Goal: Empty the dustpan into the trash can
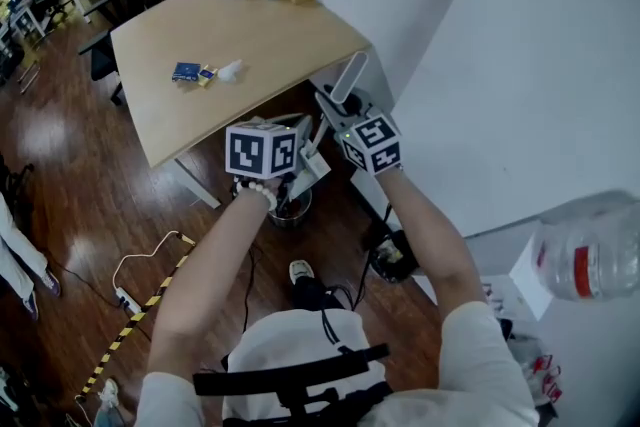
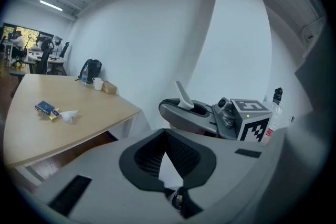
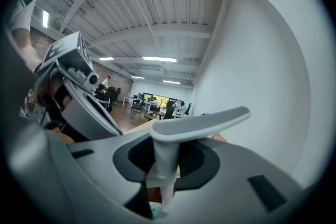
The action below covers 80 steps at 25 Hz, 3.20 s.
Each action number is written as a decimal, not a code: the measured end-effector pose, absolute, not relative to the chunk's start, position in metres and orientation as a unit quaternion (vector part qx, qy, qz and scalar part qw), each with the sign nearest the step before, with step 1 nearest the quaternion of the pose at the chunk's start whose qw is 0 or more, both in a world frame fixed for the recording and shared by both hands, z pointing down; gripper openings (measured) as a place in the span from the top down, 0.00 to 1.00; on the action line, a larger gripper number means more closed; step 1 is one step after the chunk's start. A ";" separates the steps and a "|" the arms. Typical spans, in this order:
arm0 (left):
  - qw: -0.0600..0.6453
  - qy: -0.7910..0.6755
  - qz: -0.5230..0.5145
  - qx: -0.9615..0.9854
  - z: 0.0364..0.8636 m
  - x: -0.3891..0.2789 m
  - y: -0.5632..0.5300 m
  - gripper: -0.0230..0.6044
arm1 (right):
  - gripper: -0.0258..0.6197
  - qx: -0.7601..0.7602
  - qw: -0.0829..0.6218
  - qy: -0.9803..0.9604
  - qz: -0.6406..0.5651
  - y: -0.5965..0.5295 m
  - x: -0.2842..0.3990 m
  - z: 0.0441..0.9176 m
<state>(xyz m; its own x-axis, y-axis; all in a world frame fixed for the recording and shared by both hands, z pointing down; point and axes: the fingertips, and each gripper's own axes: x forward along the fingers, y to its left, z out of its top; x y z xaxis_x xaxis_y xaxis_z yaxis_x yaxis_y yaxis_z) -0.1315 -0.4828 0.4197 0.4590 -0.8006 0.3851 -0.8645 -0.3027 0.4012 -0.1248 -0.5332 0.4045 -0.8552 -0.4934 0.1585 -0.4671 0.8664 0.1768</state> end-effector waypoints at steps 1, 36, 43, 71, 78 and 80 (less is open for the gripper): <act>0.285 -0.517 0.057 0.805 0.421 -0.131 -0.475 0.98 | 0.83 0.255 0.100 -0.960 -0.067 -0.527 -0.124 0.405; 0.304 -0.592 0.071 0.743 0.481 -0.169 -0.266 0.98 | 0.82 0.236 0.114 -0.951 -0.166 -0.324 -0.111 0.450; 0.316 -0.608 0.068 0.725 0.489 -0.166 -0.244 0.98 | 0.82 0.222 0.115 -0.953 -0.174 -0.320 -0.104 0.454; 0.325 -0.621 0.059 0.711 0.494 -0.173 -0.225 0.98 | 0.82 0.176 0.135 -0.952 -0.210 -0.276 -0.104 0.469; 0.311 -0.605 0.057 0.730 0.481 -0.150 -0.236 0.98 | 0.82 0.165 0.139 -0.951 -0.223 -0.270 -0.104 0.472; 0.311 -0.604 0.058 0.731 0.480 -0.145 -0.239 0.98 | 0.82 0.161 0.141 -0.951 -0.223 -0.268 -0.102 0.474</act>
